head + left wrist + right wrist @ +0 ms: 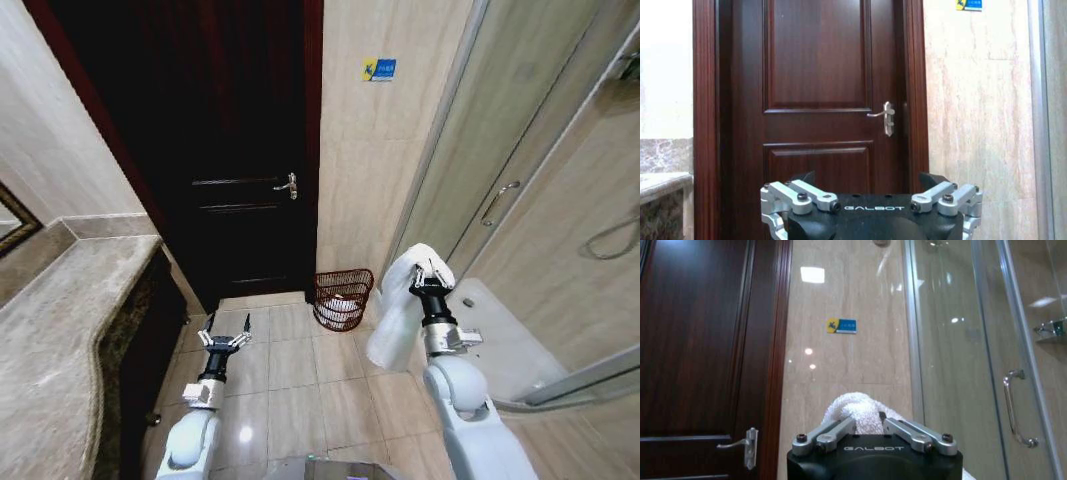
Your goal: Discard the used towel into the hamper.
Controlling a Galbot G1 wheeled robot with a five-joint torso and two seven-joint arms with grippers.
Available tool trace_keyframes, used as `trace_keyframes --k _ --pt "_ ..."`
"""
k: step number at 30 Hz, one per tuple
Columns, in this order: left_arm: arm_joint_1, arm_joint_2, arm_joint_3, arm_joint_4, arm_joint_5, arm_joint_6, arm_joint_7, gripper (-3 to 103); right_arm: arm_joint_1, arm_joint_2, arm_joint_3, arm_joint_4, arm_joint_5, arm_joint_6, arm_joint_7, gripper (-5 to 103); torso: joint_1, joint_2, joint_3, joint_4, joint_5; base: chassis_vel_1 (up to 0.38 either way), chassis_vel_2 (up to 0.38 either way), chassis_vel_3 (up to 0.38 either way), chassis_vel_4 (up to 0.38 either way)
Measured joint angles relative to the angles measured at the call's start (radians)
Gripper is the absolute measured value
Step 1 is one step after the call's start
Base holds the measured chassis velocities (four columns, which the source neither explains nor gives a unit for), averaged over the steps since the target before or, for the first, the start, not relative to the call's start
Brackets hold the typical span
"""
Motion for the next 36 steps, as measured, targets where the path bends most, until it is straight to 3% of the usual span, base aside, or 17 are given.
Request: trace_keyframes --k 36 --pt "0.026 -0.051 0.000 -0.038 0.047 -0.002 0.001 100 -0.006 -0.016 0.041 -0.006 0.022 -0.010 -0.039 4 0.000 0.000 0.000 0.0000 -0.0001 0.000 0.000 0.000 0.000"
